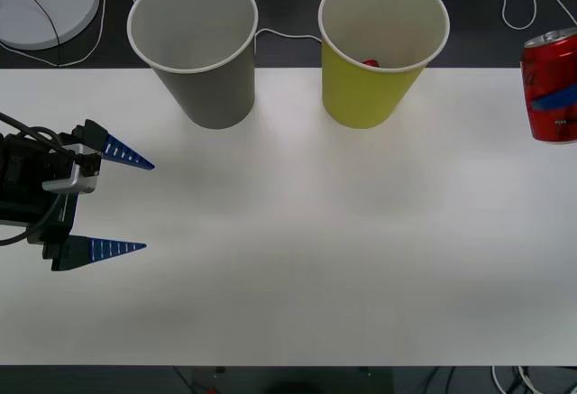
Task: Put the can into the green bin and the plastic bottle into the gray bin
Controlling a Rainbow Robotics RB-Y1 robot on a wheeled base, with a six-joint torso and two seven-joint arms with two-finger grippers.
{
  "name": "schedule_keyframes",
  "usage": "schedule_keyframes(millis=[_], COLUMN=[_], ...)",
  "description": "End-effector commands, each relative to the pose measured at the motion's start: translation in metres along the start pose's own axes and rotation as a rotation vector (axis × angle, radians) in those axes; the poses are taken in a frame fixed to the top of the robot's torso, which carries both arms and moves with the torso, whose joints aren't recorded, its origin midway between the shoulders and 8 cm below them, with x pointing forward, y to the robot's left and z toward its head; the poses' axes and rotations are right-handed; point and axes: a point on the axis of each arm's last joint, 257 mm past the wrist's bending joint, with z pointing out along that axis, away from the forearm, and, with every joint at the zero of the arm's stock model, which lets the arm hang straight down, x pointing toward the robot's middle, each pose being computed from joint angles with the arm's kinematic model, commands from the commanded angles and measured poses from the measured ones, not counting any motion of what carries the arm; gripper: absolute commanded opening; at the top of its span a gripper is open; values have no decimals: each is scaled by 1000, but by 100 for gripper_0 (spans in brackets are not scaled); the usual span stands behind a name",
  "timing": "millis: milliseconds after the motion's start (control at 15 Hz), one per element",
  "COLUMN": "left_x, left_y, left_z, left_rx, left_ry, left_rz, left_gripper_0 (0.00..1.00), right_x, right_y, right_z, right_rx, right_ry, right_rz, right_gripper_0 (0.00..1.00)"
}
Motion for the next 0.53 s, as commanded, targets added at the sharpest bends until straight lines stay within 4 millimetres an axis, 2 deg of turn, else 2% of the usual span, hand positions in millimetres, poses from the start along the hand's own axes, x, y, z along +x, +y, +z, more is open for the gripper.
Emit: schedule_keyframes(millis=[67, 333, 533], left_x=[0, 0, 0], left_y=[0, 0, 0], left_z=[0, 0, 0], left_rx=[0, 0, 0], left_ry=[0, 0, 0], left_rz=[0, 0, 0], left_gripper_0=[100, 100, 100], right_x=[-41, -101, -135], right_y=[-17, -23, -21], right_z=[1, 22, 42], right_rx=[61, 57, 87], right_ry=[20, 36, 41], right_rz=[-55, -83, -117], right_gripper_0=[0, 0, 0])
